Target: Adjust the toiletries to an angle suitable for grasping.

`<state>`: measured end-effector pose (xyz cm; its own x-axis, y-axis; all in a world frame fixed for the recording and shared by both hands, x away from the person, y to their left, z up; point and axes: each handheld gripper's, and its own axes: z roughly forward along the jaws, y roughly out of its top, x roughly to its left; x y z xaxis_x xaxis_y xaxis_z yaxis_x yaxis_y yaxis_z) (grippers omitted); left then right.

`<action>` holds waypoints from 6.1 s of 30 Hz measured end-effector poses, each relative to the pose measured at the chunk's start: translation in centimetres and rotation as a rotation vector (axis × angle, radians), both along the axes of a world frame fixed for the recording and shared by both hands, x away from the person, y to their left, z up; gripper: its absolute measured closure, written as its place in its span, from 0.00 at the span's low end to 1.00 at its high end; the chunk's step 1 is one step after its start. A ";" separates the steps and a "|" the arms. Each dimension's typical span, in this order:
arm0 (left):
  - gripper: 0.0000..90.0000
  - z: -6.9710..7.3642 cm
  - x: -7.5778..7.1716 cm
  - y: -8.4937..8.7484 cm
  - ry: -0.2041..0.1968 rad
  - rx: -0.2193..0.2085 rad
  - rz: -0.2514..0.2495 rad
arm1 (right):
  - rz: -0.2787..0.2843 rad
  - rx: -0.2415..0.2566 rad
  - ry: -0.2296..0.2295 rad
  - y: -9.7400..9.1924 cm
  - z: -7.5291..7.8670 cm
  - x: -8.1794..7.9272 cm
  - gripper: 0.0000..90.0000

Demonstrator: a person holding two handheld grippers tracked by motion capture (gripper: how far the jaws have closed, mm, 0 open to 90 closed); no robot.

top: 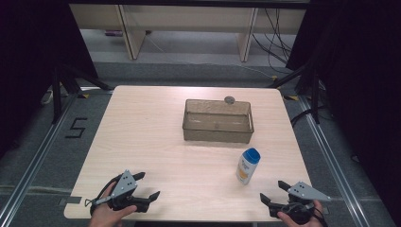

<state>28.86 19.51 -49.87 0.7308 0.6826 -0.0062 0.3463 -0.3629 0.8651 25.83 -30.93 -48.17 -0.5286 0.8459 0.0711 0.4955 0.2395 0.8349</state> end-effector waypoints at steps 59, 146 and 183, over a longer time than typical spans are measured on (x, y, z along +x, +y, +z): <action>0.16 -0.1 0.1 -0.1 0.004 0.008 -0.001 | 0.046 0.006 -0.102 4.4 1.3 2.7 0.20; 0.16 -0.1 0.1 -0.1 0.006 0.008 -0.005 | 0.040 0.030 -0.188 6.6 2.6 7.4 0.62; 0.16 -0.2 0.3 -0.2 0.011 0.008 0.005 | 0.043 0.054 -0.179 6.1 4.6 8.8 0.62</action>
